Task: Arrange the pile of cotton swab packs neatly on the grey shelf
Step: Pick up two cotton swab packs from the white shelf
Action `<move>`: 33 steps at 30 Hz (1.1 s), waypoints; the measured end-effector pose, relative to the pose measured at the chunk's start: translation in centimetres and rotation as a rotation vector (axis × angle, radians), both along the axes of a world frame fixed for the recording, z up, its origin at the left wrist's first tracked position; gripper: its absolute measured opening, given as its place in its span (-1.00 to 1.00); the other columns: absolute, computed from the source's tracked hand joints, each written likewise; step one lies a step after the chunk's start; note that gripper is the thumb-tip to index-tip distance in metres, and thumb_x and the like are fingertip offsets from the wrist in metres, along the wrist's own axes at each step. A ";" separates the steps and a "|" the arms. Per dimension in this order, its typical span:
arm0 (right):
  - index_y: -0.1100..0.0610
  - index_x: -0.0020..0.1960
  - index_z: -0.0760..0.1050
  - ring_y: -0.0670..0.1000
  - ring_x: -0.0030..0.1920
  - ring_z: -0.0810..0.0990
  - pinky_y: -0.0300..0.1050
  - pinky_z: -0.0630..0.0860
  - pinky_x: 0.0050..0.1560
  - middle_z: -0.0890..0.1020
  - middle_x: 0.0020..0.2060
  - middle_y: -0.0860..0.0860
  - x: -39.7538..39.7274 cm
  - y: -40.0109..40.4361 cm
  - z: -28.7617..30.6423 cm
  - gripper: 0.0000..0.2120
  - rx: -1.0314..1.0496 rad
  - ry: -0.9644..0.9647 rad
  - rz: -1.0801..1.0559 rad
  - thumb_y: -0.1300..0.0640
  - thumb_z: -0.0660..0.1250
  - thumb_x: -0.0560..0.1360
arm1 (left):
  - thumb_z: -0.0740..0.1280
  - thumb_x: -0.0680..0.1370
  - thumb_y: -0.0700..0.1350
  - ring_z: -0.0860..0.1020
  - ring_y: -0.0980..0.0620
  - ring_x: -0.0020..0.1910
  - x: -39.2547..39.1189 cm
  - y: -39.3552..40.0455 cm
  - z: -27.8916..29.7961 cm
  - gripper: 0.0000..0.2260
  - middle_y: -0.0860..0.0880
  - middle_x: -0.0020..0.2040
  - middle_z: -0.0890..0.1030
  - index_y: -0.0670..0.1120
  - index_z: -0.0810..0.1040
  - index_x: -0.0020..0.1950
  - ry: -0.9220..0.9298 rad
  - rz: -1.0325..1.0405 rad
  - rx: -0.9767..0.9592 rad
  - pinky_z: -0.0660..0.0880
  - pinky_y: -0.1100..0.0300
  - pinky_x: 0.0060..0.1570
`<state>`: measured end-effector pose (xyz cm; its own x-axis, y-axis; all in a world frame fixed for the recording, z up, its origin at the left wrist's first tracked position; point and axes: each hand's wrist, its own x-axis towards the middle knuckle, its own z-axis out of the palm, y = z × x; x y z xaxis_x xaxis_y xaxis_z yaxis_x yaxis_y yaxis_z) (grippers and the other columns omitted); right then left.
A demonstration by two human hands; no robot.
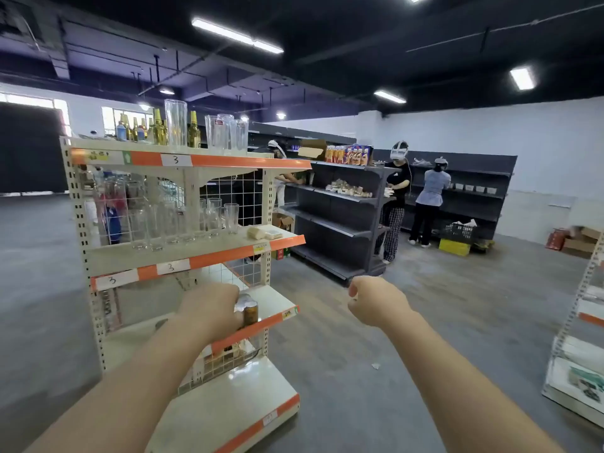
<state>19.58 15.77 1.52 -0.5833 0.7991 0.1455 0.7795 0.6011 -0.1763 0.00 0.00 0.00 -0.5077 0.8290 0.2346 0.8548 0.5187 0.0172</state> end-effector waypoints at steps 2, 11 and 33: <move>0.10 0.15 0.45 0.10 0.14 0.49 -0.08 0.44 0.03 0.52 0.13 0.05 -1.0 1.0 -0.8 -0.75 -0.013 0.009 -0.013 0.15 0.14 0.50 | 0.14 0.54 0.03 0.55 0.02 -0.05 -0.7 0.8 -0.6 -0.79 0.04 -0.15 0.56 -0.01 0.47 0.07 0.007 0.019 0.001 0.39 0.20 -0.24; 0.08 0.14 0.45 0.11 0.12 0.50 -0.12 0.41 -0.05 0.53 0.13 0.05 -7.4 6.6 -4.6 -0.76 -0.035 -0.006 -0.027 0.13 0.15 0.51 | 0.16 0.52 0.01 0.53 0.01 0.03 -7.2 5.7 -4.1 -0.83 0.04 0.03 0.56 0.04 0.43 0.07 0.049 0.056 -0.055 0.34 0.20 -0.22; 0.04 0.22 0.42 0.07 0.12 0.50 -0.19 0.35 -0.12 0.54 0.14 0.02 -23.6 23.5 -11.4 -0.68 -0.165 0.065 -0.083 0.15 0.14 0.49 | 0.15 0.53 0.05 0.45 -0.01 0.17 -23.4 21.5 -10.1 -0.68 0.03 0.18 0.49 0.02 0.37 0.26 -0.020 -0.030 0.054 0.41 0.11 0.07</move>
<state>-4.03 39.26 -9.85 -0.5083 0.8601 0.0439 0.8088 0.4943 -0.3187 -23.43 21.51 -10.12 -0.4880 0.8302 0.2695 0.8691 0.4908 0.0617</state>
